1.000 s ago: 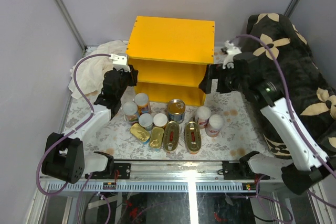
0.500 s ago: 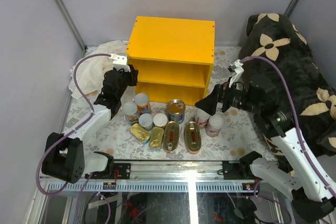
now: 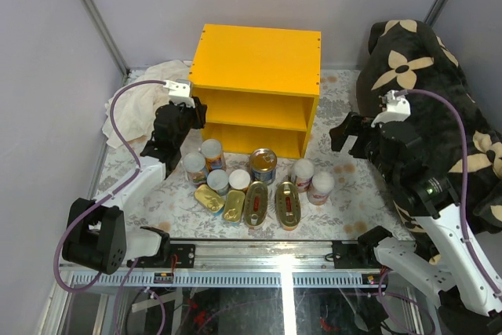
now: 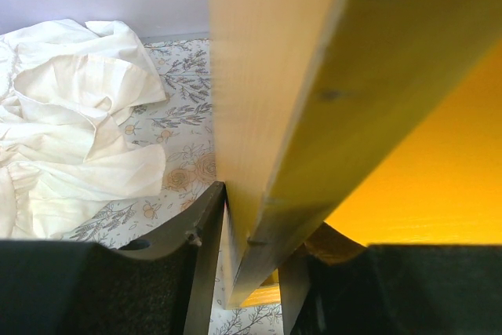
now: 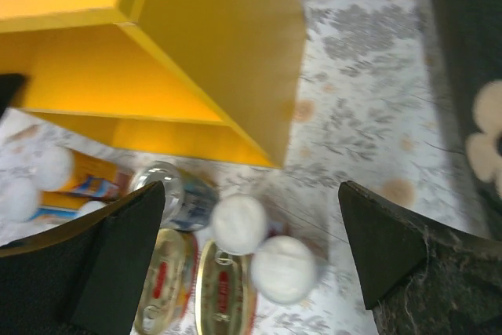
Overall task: Place and organize the canned foods onto the counter
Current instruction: Move the counter to the center of the board.
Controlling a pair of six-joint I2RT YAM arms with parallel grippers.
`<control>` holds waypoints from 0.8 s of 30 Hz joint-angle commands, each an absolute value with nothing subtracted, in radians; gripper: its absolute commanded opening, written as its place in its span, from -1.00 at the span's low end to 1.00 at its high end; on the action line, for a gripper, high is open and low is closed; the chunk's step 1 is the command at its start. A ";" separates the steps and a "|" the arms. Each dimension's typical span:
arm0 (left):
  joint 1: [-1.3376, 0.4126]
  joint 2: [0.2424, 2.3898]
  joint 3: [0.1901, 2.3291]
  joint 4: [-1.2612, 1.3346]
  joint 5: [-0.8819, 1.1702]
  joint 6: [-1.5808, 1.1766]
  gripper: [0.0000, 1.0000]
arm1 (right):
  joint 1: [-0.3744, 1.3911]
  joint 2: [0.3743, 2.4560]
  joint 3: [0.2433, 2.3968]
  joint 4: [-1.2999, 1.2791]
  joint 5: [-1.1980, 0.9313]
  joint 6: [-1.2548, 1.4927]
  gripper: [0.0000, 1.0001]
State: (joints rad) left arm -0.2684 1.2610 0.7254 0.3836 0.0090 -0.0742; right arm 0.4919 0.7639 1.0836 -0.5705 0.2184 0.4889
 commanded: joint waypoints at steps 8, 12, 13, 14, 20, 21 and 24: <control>-0.290 1.300 0.718 0.296 0.101 -0.122 -0.39 | 0.499 0.780 1.007 -0.759 0.009 0.386 0.99; -0.290 1.289 0.702 0.319 0.087 -0.128 -0.38 | 0.500 0.744 0.962 -0.721 -0.076 0.363 0.99; -0.290 1.286 0.701 0.323 0.087 -0.130 -0.38 | 0.499 0.747 0.957 -0.717 -0.093 0.359 0.99; -0.290 1.286 0.701 0.326 0.087 -0.130 -0.38 | 0.500 0.754 0.952 -0.714 -0.104 0.354 0.99; -0.290 1.309 0.735 0.318 0.091 -0.129 -0.36 | 0.499 0.765 0.904 -0.643 -0.152 0.362 0.99; -0.291 1.309 0.738 0.315 0.093 -0.131 -0.36 | 0.502 0.771 0.900 -0.638 -0.167 0.355 0.99; -0.294 1.291 0.726 0.328 0.076 -0.148 -0.37 | 0.520 0.796 0.896 -0.645 -0.182 0.322 0.99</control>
